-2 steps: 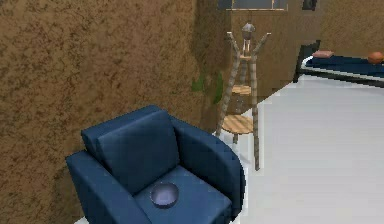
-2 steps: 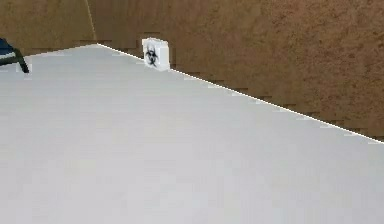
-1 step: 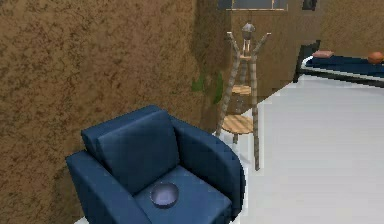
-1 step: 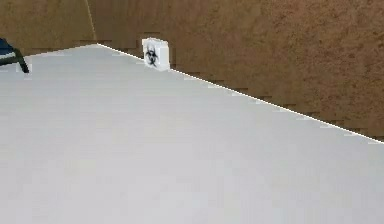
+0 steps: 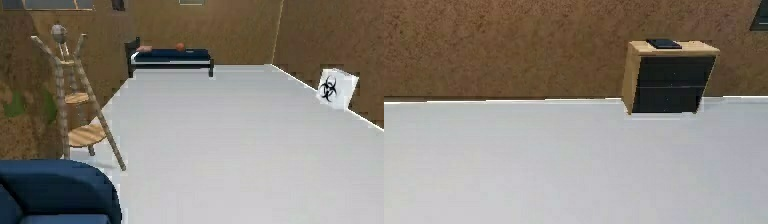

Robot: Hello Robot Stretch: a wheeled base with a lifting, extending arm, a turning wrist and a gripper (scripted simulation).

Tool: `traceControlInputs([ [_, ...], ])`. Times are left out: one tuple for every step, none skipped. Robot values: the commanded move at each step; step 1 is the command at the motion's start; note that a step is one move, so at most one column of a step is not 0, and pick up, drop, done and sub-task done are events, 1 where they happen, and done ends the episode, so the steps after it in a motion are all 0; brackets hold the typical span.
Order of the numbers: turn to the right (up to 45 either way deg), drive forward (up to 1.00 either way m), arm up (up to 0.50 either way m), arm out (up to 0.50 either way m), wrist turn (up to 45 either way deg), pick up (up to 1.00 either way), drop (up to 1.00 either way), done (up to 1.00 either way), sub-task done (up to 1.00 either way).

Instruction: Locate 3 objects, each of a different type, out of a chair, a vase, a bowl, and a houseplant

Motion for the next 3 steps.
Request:
traceControlInputs([
  [45.0, 0.00, 0.00, 0.00, 0.0, 0.00, 0.00, 0.00, 0.00],
  [42.0, 0.00, 0.00, 0.00, 0.0, 0.00, 0.00, 0.00, 0.00],
  [0.0, 0.05, 0.00, 0.00, 0.0, 0.00, 0.00, 0.00, 0.00],
])
